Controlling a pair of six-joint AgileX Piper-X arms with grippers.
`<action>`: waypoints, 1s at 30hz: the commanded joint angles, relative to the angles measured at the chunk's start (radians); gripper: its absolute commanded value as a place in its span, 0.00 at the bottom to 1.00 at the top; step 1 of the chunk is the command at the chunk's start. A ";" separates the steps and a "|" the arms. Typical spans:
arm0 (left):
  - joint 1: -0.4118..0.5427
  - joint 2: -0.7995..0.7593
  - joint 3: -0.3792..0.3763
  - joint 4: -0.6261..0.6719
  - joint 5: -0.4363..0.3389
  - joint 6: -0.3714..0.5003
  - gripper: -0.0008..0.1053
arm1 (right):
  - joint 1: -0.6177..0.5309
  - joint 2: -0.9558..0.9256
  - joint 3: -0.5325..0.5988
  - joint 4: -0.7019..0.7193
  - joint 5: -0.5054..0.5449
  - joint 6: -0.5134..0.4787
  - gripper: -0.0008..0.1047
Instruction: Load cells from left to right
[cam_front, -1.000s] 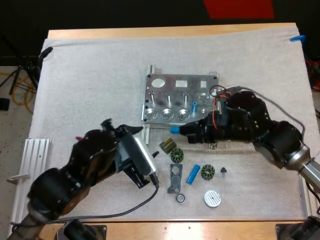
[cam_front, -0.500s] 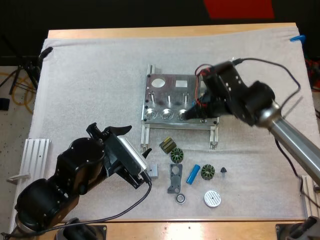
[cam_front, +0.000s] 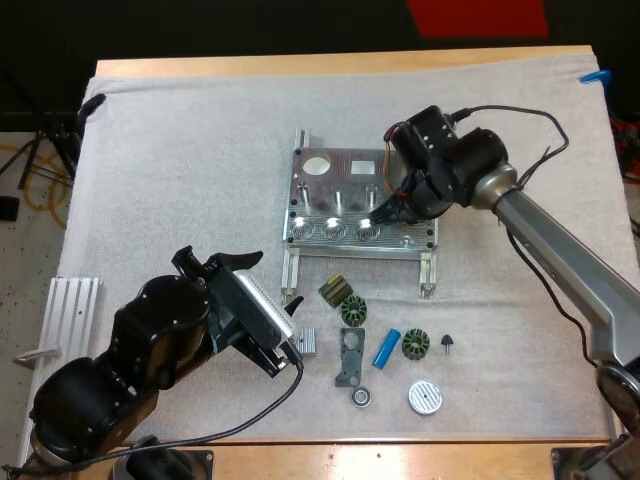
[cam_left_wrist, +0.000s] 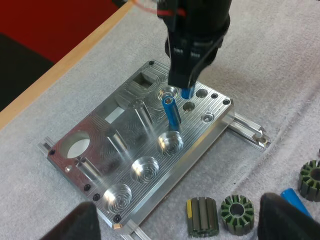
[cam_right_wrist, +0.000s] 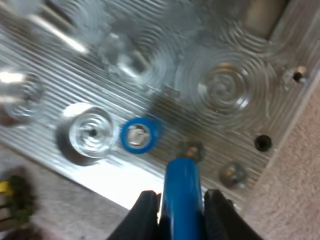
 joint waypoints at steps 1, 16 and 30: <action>0.000 0.000 -0.007 -0.002 -0.014 -0.014 0.62 | -0.001 0.003 -0.011 0.003 0.011 -0.026 0.01; 0.000 0.000 -0.007 -0.002 -0.014 -0.014 0.62 | -0.001 0.047 -0.011 -0.037 0.030 -0.051 0.01; 0.000 0.000 -0.007 -0.002 -0.014 -0.014 0.62 | -0.001 0.086 -0.011 -0.031 0.031 -0.053 0.01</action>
